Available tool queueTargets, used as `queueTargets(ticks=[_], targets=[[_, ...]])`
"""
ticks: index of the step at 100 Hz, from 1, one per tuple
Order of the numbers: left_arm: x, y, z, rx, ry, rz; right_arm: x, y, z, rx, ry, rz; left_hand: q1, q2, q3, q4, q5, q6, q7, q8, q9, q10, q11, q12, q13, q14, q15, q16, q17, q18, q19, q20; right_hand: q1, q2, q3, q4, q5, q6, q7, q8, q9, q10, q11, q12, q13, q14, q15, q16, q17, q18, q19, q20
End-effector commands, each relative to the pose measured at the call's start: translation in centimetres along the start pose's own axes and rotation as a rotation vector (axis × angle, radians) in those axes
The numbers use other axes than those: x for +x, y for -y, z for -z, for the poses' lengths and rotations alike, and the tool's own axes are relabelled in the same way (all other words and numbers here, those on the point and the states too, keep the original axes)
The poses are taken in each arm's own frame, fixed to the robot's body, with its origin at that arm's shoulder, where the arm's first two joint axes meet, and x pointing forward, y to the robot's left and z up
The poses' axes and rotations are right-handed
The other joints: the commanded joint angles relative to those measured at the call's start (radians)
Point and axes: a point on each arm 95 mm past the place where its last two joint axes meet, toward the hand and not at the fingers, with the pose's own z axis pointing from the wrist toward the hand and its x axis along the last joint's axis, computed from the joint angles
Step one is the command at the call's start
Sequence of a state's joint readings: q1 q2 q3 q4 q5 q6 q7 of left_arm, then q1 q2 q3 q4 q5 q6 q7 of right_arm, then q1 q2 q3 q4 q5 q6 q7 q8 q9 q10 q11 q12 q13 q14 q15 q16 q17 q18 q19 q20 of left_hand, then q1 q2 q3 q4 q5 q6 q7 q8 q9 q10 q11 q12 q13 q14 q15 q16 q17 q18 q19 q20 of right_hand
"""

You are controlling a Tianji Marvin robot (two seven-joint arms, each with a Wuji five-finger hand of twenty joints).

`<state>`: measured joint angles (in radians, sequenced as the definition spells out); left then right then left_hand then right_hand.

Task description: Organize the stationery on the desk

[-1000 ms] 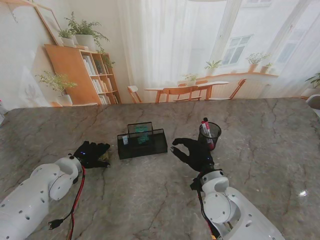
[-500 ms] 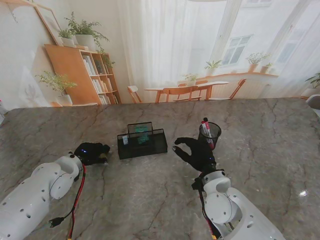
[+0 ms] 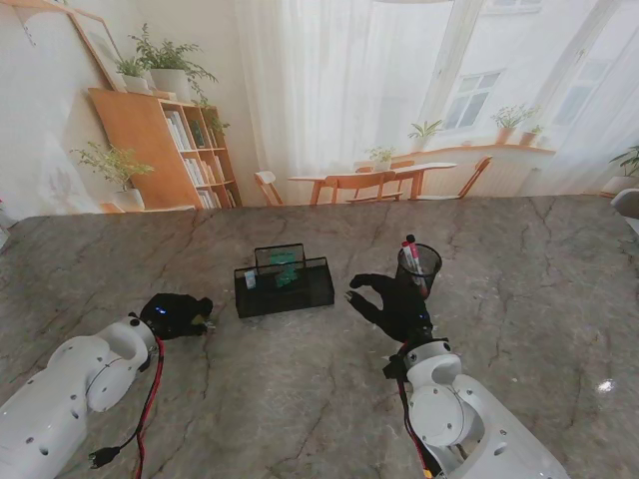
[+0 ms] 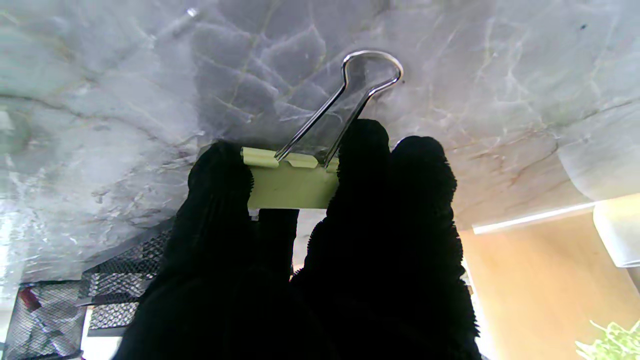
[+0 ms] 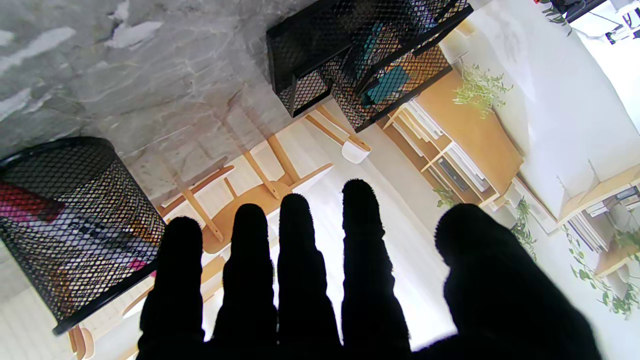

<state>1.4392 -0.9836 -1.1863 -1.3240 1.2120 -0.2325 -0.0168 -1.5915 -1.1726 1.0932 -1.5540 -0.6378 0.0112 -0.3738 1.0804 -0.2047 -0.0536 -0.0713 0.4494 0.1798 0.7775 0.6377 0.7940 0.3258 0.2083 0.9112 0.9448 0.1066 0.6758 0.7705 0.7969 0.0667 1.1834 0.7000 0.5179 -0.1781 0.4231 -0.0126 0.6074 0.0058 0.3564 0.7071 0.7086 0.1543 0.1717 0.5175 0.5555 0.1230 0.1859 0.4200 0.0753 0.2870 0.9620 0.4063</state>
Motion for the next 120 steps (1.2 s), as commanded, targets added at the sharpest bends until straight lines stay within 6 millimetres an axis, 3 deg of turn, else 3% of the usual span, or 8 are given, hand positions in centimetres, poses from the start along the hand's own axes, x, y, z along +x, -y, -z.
queueTargets(ticks=[1,41,120], targets=[[1.7,-5.2,1.7,-0.128,-0.035,0.011,0.0,0.2,0.1,0.011,0.002,-0.006,0.211,-0.148,0.137,0.029,0.136,-0.127,0.123,0.026,0.179,-0.212,0.098,0.013,0.021,-0.079,0.006,0.005,0.032,-0.124,-0.019,-0.014,-0.001,0.037,-0.017,-0.002,0.018,-0.002,0.007,0.025,0.008,0.001,0.018,0.011,0.003,0.004,0.007,0.014,-0.004,0.003,0.022,0.017],[2.8,-4.2,3.9,-0.022,-0.052,0.060,0.0,0.3,0.1,0.008,-0.001,-0.019,0.210,-0.151,0.148,0.043,0.108,-0.115,0.202,-0.035,0.164,-0.206,0.125,0.035,-0.005,-0.071,0.034,0.057,0.025,-0.128,-0.083,0.077,0.000,0.037,-0.017,-0.002,0.021,-0.003,0.009,0.026,0.009,-0.001,0.019,0.011,0.004,0.005,0.008,0.014,-0.002,0.002,0.023,0.017],[3.7,-0.1,6.6,0.167,-0.053,0.079,-0.1,0.3,0.3,-0.001,0.001,-0.027,0.211,-0.151,0.146,0.044,0.099,-0.115,0.229,-0.054,0.159,-0.205,0.139,0.036,-0.017,-0.074,0.070,0.064,0.019,-0.132,-0.095,0.119,0.001,0.037,-0.017,-0.001,0.020,-0.001,0.009,0.026,0.009,0.000,0.019,0.012,0.003,0.003,0.009,0.014,-0.003,0.002,0.025,0.016]])
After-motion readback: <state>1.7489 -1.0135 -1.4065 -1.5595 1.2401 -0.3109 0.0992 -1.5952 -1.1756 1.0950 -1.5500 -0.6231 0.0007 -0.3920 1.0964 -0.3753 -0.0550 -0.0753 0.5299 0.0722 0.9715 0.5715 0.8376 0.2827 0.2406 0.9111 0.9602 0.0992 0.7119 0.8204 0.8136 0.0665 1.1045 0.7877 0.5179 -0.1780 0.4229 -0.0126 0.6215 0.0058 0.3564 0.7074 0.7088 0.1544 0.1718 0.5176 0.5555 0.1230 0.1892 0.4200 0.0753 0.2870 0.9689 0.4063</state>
